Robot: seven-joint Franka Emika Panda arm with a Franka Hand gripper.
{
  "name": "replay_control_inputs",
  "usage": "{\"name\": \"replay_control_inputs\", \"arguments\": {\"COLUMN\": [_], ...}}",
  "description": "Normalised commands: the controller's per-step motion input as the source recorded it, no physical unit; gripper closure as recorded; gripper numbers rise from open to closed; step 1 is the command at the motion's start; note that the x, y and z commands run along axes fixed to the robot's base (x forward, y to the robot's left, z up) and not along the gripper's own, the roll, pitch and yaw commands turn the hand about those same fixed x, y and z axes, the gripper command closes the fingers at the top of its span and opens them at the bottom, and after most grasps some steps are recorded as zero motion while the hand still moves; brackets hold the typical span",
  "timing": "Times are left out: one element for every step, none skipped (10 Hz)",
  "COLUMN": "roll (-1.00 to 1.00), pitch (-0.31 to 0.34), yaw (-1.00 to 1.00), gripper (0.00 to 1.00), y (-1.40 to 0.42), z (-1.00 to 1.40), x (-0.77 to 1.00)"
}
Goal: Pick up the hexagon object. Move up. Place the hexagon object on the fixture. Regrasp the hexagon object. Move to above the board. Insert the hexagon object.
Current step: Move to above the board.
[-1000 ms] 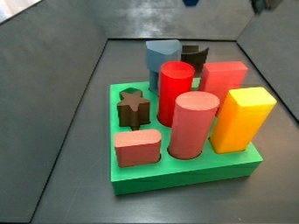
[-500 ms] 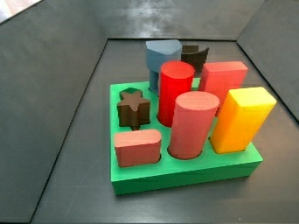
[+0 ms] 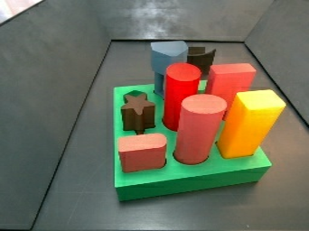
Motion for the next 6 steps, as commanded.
{"name": "replay_control_inputs", "arguments": {"roll": [0.02,0.03,0.03,0.03,0.03,-1.0], "pitch": [0.152,0.136,0.13,0.117,0.108,0.117], "yaw": [0.22,0.22,0.21,0.2,0.2,-0.06], "gripper": [1.0,1.0,1.0,1.0,1.0,1.0], "y": [-0.04,-0.05,-0.05,-0.05,-0.05,-1.0], "z": [0.03,0.02,0.02,0.02,0.02,0.22], "x": [0.07,0.07,0.07,0.08,0.08,-0.56]}}
